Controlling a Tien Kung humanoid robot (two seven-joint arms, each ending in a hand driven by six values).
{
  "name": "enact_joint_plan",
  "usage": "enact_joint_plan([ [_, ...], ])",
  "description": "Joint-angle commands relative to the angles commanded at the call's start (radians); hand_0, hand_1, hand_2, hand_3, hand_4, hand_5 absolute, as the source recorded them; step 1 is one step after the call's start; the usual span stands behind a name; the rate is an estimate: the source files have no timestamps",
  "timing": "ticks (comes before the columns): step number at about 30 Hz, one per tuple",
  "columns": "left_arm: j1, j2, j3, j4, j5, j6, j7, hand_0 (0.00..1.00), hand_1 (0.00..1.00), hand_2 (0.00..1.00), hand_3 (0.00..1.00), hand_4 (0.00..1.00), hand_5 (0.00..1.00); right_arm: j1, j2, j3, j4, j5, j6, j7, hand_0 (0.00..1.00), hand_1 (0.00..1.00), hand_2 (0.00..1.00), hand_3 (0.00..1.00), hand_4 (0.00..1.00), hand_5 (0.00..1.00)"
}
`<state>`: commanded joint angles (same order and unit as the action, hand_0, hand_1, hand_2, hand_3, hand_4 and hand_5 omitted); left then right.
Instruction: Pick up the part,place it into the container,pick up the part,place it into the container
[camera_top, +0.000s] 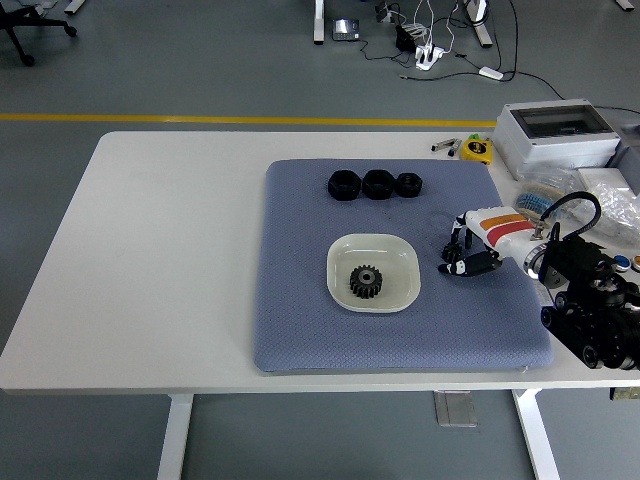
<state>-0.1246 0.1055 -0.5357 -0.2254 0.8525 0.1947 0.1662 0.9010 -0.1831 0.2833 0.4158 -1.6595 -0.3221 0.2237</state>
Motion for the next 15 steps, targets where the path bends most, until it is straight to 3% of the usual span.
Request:
enact_joint_plan([
  [3, -0.001, 0.000, 0.000, 0.000, 0.001, 0.000, 0.000, 0.705, 0.715, 0.751, 0.658, 0.679, 0.675, -0.001, -0.001, -0.010, -0.003, 0.010, 0.000, 0.002, 0.015, 0.120, 0.374, 0.529, 0.842, 0.656],
  [4, -0.001, -0.001, -0.001, 0.000, 0.000, 0.000, 0.000, 0.705, 0.717, 0.751, 0.657, 0.678, 0.674, -0.002, -0.001, -0.012, -0.003, 0.011, 0.000, 0.002, 0.002, 0.098, 0.301, 0.510, 0.819, 0.661],
  [9, 0.000, -0.001, -0.003, 0.001, 0.004, 0.000, 0.000, 0.705, 0.717, 0.751, 0.657, 0.678, 0.674, -0.004, -0.002, -0.016, 0.000, 0.015, -0.008, 0.005, 0.002, 0.098, 0.301, 0.510, 0.819, 0.661],
  [10, 0.000, -0.002, -0.003, 0.001, 0.005, 0.000, 0.000, 0.705, 0.715, 0.751, 0.656, 0.677, 0.674, -0.004, -0.002, -0.016, 0.001, 0.014, -0.010, 0.006, 0.002, 0.054, 0.200, 0.429, 0.802, 0.664],
  [15, -0.001, -0.001, -0.003, 0.001, 0.004, -0.001, 0.000, 0.705, 0.715, 0.751, 0.656, 0.677, 0.674, -0.004, -0.005, -0.018, 0.004, 0.009, -0.010, 0.009, 0.002, 0.054, 0.200, 0.429, 0.802, 0.664],
])
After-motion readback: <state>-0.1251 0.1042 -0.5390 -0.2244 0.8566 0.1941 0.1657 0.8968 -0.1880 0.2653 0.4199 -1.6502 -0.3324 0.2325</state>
